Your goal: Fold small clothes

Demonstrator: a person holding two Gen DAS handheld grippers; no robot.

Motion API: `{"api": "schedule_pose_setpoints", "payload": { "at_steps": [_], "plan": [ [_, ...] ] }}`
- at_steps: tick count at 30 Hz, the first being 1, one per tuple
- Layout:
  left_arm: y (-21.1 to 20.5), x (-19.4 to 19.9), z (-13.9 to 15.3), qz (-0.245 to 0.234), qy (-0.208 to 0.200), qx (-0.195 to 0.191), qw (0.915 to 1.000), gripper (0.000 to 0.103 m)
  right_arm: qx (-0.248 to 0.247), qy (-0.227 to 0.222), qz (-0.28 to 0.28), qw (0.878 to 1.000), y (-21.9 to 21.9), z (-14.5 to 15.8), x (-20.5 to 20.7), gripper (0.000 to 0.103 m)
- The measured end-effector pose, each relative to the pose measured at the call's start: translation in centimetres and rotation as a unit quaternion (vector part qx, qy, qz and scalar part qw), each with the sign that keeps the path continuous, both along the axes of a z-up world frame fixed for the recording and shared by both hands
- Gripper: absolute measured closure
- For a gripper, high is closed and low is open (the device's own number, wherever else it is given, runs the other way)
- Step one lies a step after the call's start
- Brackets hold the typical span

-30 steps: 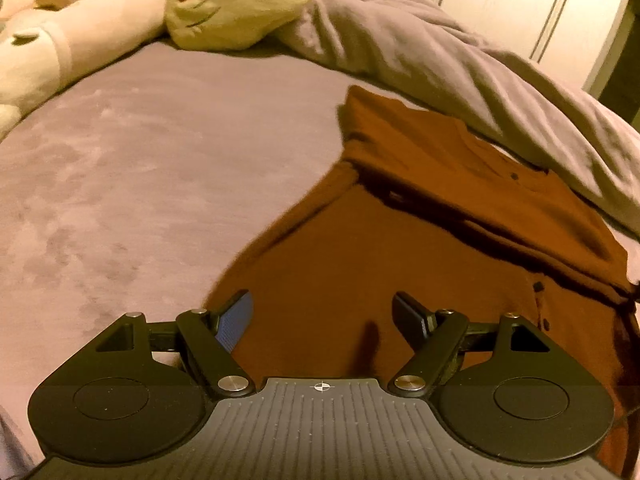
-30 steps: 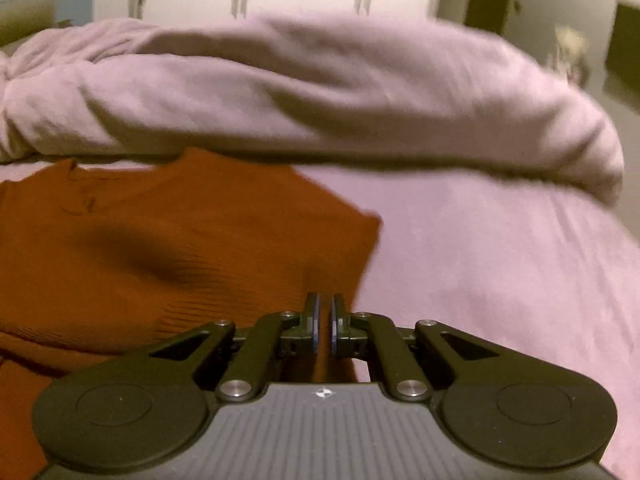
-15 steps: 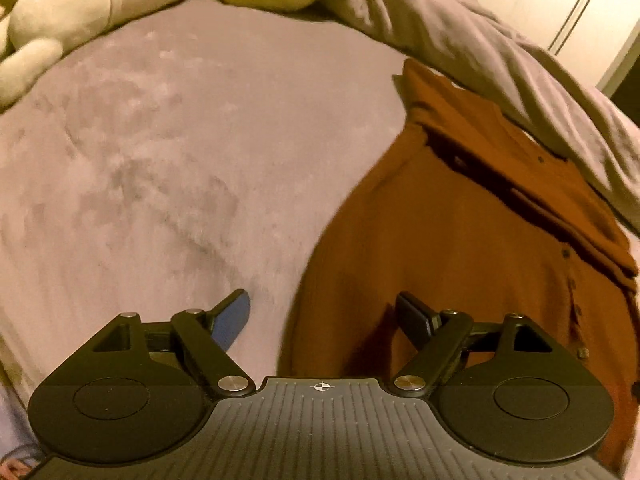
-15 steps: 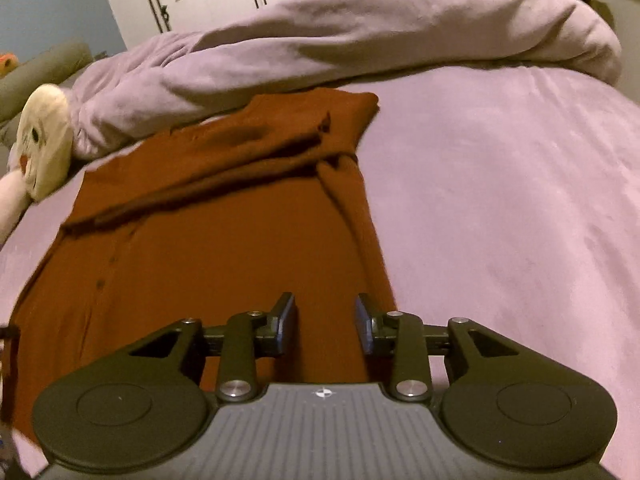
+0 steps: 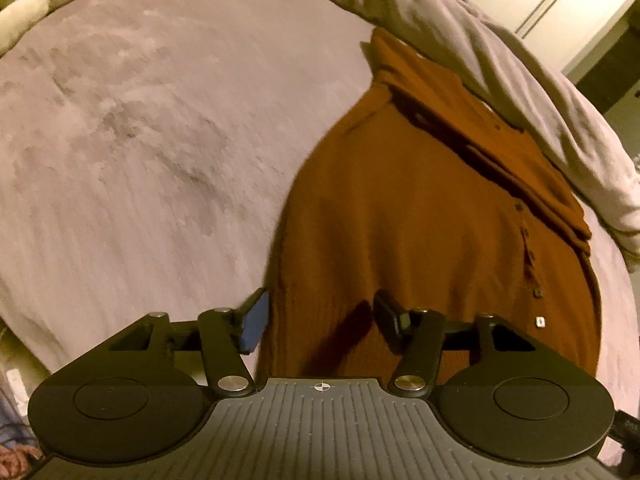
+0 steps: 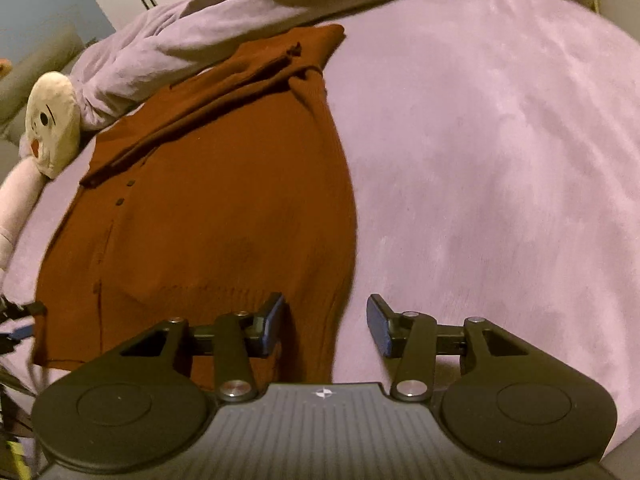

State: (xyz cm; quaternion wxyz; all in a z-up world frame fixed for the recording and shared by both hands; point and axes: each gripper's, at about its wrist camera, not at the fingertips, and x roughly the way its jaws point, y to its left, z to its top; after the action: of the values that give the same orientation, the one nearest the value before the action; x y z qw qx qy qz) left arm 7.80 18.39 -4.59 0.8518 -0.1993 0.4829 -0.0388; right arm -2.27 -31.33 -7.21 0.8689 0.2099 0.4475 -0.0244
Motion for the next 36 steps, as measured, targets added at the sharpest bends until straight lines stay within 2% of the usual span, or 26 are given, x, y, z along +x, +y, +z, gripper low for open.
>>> {"api": "schedule_pose_setpoints", "payload": {
  "at_steps": [3, 5, 9, 12, 14, 16, 18, 21, 23, 25, 27, 29, 30, 32, 34, 36],
  "plan": [
    [-0.2, 0.1, -0.3, -0.016, 0.011, 0.001, 0.9998, 0.049, 0.031, 0.003, -0.007, 0.999, -0.4, -0.4, -0.1, 0.06],
    [-0.2, 0.2, -0.5, -0.025, 0.014, 0.007, 0.9996, 0.052, 0.041, 0.003, -0.007, 0.999, -0.5, -0.7, -0.1, 0.066],
    [0.7, 0.3, -0.5, -0.017, 0.023, 0.004, 0.9996, 0.075, 0.045, -0.003, 0.0, 0.999, -0.6, -0.8, 0.0, 0.082],
    [1.5, 0.0, -0.6, -0.014, 0.03, -0.012, 0.9994, 0.078, 0.056, -0.002, 0.002, 0.998, -0.8, -0.9, -0.2, 0.086],
    [1.9, -0.3, -0.6, -0.014, 0.029, -0.025, 0.9992, 0.072, 0.062, -0.002, 0.003, 0.998, -1.0, -1.0, -0.4, 0.085],
    [2.1, -0.4, -0.8, -0.019, 0.029, -0.045, 0.9984, 0.059, 0.077, 0.001, 0.002, 0.997, -1.3, -1.1, -0.5, 0.084],
    [2.2, -0.5, -0.9, -0.026, 0.027, -0.074, 0.9965, 0.04, 0.092, 0.002, 0.001, 0.996, -1.6, -1.2, -0.6, 0.083],
    [2.3, -0.4, -1.3, -0.034, 0.03, -0.109, 0.993, 0.037, 0.111, 0.003, 0.001, 0.994, -1.9, -1.5, -0.7, 0.08],
    [2.3, -0.3, -1.7, -0.034, 0.035, -0.119, 0.9917, 0.041, 0.13, 0.001, 0.002, 0.992, -2.2, -1.7, -0.7, 0.073],
    [2.1, -0.2, -1.7, -0.043, 0.037, -0.124, 0.9907, 0.054, 0.141, -0.002, 0.005, 0.99, -2.2, -1.8, -0.6, 0.069],
    [1.7, 0.1, -1.9, -0.053, 0.045, -0.116, 0.9908, 0.078, 0.14, -0.003, 0.011, 0.99, -2.1, -1.8, -0.5, 0.069],
    [1.3, 0.3, -2.1, -0.062, 0.053, -0.106, 0.9911, 0.09, 0.133, -0.005, 0.018, 0.991, -1.9, -1.8, -0.5, 0.069],
    [1.2, 0.3, -2.1, -0.062, 0.054, -0.104, 0.9911, 0.09, 0.129, -0.005, 0.022, 0.991, -1.8, -1.7, -0.4, 0.07],
    [1.1, 0.3, -2.1, -0.063, 0.053, -0.104, 0.9912, 0.091, 0.115, -0.007, 0.029, 0.993, -1.6, -1.6, -0.4, 0.078],
    [0.9, 0.4, -2.0, -0.062, 0.052, -0.104, 0.9912, 0.093, 0.101, -0.007, 0.034, 0.994, -1.4, -1.5, -0.4, 0.091],
    [0.8, 0.4, -1.7, -0.066, 0.05, -0.111, 0.9903, 0.095, 0.108, -0.008, 0.035, 0.994, -1.5, -1.5, -0.5, 0.097]
  ]
}}
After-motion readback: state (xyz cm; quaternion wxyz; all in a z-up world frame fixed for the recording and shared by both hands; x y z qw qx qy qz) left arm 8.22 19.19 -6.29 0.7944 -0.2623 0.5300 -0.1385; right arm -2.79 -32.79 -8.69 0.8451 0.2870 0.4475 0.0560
